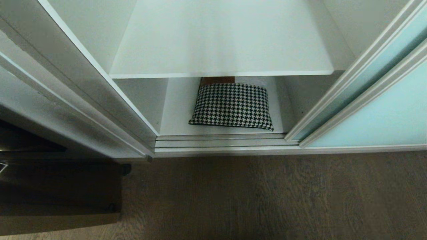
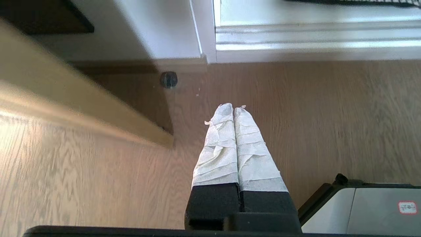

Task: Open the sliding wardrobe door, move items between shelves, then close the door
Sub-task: Open the door, then place the pillow on the higher shelf

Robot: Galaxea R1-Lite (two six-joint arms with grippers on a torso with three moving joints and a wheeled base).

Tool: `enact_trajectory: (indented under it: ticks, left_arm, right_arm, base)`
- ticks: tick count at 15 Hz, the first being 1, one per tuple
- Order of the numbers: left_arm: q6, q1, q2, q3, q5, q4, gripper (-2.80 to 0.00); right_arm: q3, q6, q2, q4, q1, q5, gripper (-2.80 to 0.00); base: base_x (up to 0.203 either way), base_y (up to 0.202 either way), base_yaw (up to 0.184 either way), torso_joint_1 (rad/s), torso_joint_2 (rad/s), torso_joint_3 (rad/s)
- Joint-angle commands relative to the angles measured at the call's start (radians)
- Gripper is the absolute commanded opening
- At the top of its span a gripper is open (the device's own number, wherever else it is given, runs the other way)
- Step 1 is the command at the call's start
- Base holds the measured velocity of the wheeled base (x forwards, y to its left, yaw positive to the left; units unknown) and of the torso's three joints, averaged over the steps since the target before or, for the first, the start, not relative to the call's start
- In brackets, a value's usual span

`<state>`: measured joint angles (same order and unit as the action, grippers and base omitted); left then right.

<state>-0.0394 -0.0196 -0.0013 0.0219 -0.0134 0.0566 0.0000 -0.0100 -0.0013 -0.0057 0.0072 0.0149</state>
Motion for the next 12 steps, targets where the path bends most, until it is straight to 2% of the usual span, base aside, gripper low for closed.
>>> enact_trajectory:
  ticks: [1, 9, 12]
  left_arm:
    - [0.000, 0.000, 0.003, 0.000, 0.000, 0.000, -2.80]
    - [-0.004, 0.000, 0.003, 0.000, -0.002, 0.000, -2.80]
    - [0.000, 0.000, 0.003, 0.000, -0.003, -0.001, -2.80]
  right_arm:
    - [0.000, 0.001, -0.002, 0.000, 0.000, 0.000, -2.80]
    - [0.000, 0.000, -0.002, 0.000, 0.000, 0.000, -2.80]
    - [0.000, 0.000, -0.002, 0.000, 0.000, 0.000, -2.80]
  base:
    - [0.190, 0.000, 0.004, 0.003, 0.00, 0.002]
    - [0.193, 0.000, 0.000, 0.003, 0.00, 0.000]
    - [0.042, 0.000, 0.000, 0.005, 0.00, 0.002]
